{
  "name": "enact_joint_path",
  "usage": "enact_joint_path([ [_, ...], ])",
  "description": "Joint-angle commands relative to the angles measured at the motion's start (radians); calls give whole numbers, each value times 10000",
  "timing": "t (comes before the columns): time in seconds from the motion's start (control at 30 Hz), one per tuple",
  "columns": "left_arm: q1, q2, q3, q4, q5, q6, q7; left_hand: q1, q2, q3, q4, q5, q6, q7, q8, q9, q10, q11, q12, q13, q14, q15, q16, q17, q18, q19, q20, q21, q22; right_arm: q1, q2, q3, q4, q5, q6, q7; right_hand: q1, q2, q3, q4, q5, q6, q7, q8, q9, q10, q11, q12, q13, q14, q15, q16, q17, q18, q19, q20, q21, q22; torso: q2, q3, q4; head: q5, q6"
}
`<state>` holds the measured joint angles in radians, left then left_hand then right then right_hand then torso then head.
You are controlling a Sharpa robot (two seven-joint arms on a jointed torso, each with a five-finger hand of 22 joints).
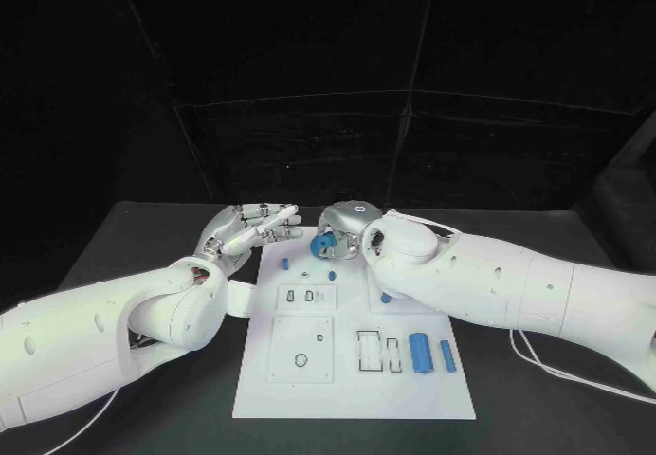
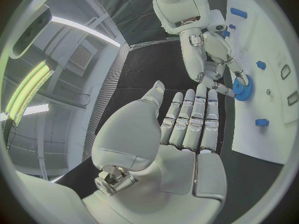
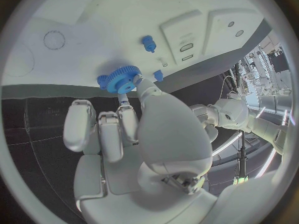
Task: Assemble the parts on the task board
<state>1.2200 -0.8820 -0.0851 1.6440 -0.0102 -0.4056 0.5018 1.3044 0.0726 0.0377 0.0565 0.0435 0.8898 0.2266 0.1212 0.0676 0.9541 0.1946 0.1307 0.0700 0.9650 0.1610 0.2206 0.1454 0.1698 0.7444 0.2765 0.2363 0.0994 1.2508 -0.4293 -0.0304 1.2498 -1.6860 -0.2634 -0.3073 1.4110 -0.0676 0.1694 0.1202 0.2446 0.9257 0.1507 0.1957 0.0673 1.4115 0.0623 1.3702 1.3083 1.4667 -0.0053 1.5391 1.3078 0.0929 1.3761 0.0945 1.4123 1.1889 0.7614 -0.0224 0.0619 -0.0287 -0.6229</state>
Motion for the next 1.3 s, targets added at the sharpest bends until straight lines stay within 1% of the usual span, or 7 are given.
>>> enact_joint_path([
  [0.03,15,0,10,11,-54,127,57,76,9,9,-67,66,79,160,-21,-16,64,11,-42,-17,-69,16,-47,10,134,-68,28,-29,-10,5,-16,-7,6,13,267,-13,-135,-10,82,-1,-47,-90,54,-83,-25,-14,48,-75,443,910,-25,41,2059,-173,47,38,14,14,4,2,-7,1,0],
  [0.3,15,2,10,-2,-54,134,40,88,11,12,-80,66,78,161,-24,-17,63,12,-45,-18,-73,17,-49,11,134,-69,29,-33,-14,3,-46,-7,-87,9,359,-343,-898,-317,-183,352,-121,-711,181,-487,-41,-141,180,-221,328,924,84,71,2123,-174,36,128,3,1,-4,-13,11,-6,-16],
  [0.67,15,-1,9,-7,-54,134,39,104,7,13,-99,65,74,162,-29,-17,59,14,-51,-19,-79,18,-51,13,135,-70,31,-38,-18,3,-60,-8,-56,150,622,-412,-1422,-514,-658,901,-420,-794,246,-638,-11,-219,258,-302,275,933,160,96,2174,-166,18,215,-10,-21,5,-4,5,23,-26],
  [0.93,15,-17,9,-1,-54,128,36,104,7,13,-99,65,74,162,-29,-17,59,14,-51,-19,-79,18,-51,13,135,-70,31,-38,-18,2,-152,-8,-13,362,649,-371,-2181,-158,-1170,1672,284,-616,231,-642,17,-169,257,-230,367,941,167,113,2210,-171,34,234,11,11,2,-4,-1,35,-34],
  [1.0,15,-23,9,2,-54,125,36,104,7,13,-99,65,74,162,-29,-17,59,14,-51,-19,-79,18,-51,13,135,-70,31,-38,-18,2,-174,-8,-13,467,730,-358,-2411,-77,-1400,1681,669,-589,228,-659,12,-163,249,-221,384,942,161,117,2216,-174,39,227,17,22,2,-4,-12,35,-37],
  [1.17,15,-19,9,8,-54,129,39,104,7,13,-99,65,74,162,-29,-17,59,14,-51,-19,-79,18,-51,13,135,-70,31,-38,-18,3,-218,-8,4,641,786,-382,-2538,16,-1593,1688,781,-589,231,-688,6,-155,255,-210,403,947,166,127,2237,-175,42,225,22,31,0,-7,3,8,-43],
  [1.3,15,-17,9,1,-54,129,38,104,7,13,-99,65,74,162,-29,-17,59,14,-51,-19,-79,18,-51,13,135,-70,31,-38,-18,3,-301,-8,69,685,455,-357,-2458,147,-1694,1643,1037,-578,231,-712,5,-125,254,-173,446,952,166,139,2261,-179,55,227,36,55,-2,-1,13,2,-52],
])
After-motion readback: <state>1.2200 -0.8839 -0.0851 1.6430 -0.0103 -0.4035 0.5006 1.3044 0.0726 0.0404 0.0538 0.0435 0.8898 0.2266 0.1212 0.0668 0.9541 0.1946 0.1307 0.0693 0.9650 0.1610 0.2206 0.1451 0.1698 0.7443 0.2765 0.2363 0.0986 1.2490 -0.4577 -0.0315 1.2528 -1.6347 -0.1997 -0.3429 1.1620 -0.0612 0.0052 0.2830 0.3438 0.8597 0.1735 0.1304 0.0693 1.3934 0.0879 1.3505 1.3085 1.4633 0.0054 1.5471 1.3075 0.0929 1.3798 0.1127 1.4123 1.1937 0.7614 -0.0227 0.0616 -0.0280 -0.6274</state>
